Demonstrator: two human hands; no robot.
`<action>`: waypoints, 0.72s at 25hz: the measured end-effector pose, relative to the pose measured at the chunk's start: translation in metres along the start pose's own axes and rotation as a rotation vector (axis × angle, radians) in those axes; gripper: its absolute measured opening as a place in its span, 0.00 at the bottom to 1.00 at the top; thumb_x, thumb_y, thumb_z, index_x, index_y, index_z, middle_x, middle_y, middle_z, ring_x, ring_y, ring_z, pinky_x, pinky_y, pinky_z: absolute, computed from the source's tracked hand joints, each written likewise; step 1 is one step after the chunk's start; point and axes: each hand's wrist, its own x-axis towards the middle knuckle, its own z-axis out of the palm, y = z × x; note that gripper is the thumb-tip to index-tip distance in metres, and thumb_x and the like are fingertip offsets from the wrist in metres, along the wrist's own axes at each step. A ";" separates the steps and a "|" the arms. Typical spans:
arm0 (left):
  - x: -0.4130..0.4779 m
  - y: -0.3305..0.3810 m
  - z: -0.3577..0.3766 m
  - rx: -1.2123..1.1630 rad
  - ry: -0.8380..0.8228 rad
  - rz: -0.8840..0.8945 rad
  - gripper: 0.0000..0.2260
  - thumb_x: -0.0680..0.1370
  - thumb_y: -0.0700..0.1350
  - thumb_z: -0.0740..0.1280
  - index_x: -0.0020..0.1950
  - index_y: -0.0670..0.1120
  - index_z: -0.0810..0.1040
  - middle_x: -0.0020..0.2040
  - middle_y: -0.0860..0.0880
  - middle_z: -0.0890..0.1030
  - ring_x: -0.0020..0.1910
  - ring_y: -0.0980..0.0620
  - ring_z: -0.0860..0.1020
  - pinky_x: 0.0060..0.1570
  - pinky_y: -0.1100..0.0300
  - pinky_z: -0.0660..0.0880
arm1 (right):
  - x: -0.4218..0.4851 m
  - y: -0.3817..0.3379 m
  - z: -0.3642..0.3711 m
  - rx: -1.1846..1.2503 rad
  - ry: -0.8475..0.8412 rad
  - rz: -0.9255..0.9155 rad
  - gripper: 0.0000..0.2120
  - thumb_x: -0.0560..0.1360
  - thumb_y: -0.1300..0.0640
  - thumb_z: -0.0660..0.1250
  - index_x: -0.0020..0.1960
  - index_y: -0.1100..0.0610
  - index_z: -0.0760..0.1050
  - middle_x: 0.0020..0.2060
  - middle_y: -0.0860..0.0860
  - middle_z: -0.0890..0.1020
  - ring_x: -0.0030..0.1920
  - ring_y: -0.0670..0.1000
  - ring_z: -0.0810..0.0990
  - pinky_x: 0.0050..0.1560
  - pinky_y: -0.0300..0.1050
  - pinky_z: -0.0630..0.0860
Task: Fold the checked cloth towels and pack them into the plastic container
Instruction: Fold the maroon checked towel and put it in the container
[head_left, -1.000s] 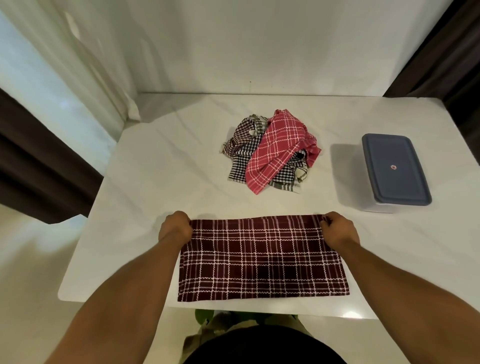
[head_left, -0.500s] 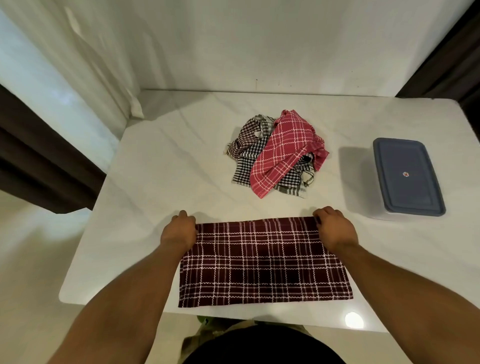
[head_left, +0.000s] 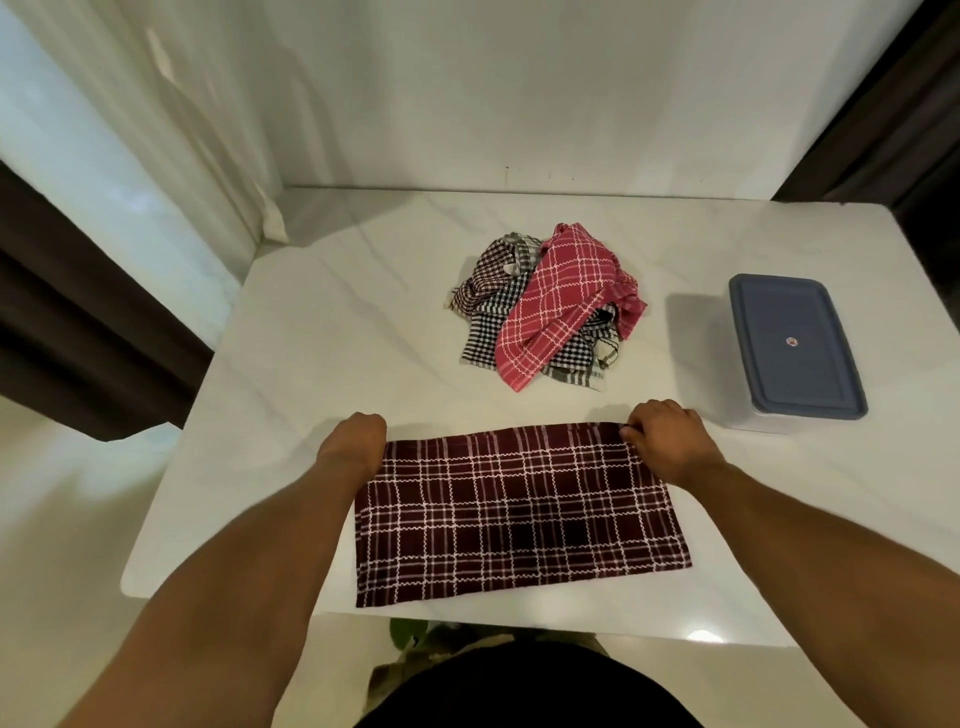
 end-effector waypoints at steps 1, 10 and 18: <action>-0.001 0.001 -0.005 0.007 0.011 -0.001 0.13 0.74 0.28 0.60 0.54 0.39 0.77 0.53 0.41 0.79 0.53 0.42 0.79 0.46 0.55 0.75 | -0.002 0.000 -0.005 -0.004 0.012 -0.008 0.09 0.81 0.44 0.59 0.49 0.47 0.73 0.46 0.45 0.76 0.52 0.49 0.73 0.57 0.49 0.69; -0.022 0.009 -0.048 0.013 0.398 -0.025 0.16 0.71 0.28 0.61 0.55 0.43 0.74 0.47 0.44 0.80 0.52 0.44 0.75 0.45 0.54 0.71 | -0.020 0.008 -0.056 0.027 -0.120 0.058 0.11 0.75 0.51 0.72 0.57 0.47 0.77 0.48 0.47 0.84 0.45 0.51 0.81 0.43 0.45 0.77; -0.026 0.013 -0.084 -0.052 0.482 -0.041 0.15 0.73 0.32 0.62 0.57 0.44 0.75 0.51 0.44 0.78 0.48 0.41 0.78 0.42 0.52 0.72 | -0.013 0.000 -0.108 -0.030 0.079 0.195 0.09 0.78 0.49 0.65 0.54 0.46 0.83 0.49 0.50 0.85 0.48 0.56 0.81 0.50 0.49 0.80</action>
